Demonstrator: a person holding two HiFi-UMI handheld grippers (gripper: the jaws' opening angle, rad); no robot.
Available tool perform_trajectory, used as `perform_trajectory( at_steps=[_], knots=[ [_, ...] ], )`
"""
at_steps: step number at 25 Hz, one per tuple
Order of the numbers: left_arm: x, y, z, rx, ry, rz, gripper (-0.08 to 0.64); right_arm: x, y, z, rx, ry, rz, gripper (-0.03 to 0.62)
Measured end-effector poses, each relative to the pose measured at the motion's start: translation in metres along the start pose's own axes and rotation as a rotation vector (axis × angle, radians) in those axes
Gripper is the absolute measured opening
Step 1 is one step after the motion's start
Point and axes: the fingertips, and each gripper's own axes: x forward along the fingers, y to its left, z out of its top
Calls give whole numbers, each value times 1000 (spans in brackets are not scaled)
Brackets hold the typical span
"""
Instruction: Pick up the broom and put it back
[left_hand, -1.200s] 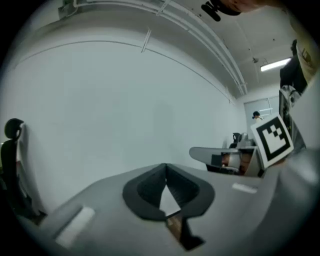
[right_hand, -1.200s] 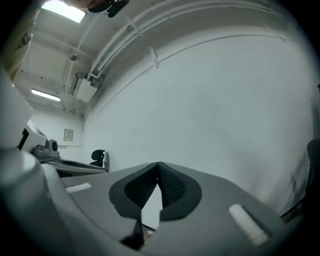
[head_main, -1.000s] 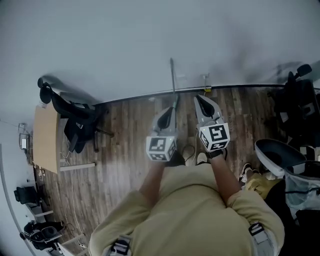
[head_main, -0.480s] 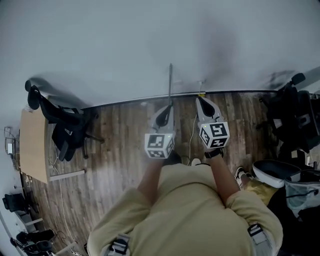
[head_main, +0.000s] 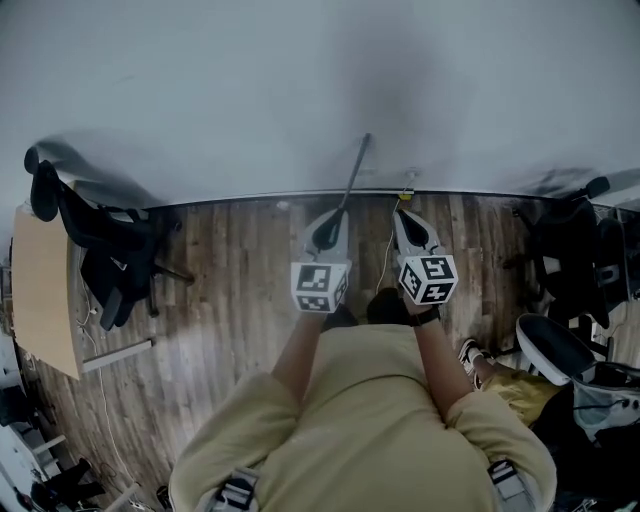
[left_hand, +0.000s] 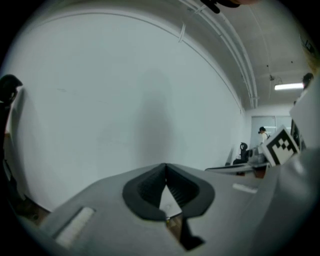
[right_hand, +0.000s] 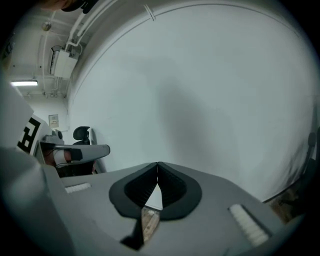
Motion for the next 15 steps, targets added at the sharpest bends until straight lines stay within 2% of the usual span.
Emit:
perform_trajectory(
  at_steps=[4, 9, 13, 15],
  knots=[
    [10, 30, -22, -100, 43, -14, -1, 24, 6, -34, 17, 108, -1, 6],
    [36, 54, -41, -84, 75, 10, -2, 59, -9, -57, 53, 166, 9, 18],
    [58, 65, -64, -149, 154, -1, -2, 86, -25, -72, 70, 203, 20, 26],
    [76, 67, -72, -146, 183, -12, -2, 101, -34, -78, 76, 213, 33, 26]
  ],
)
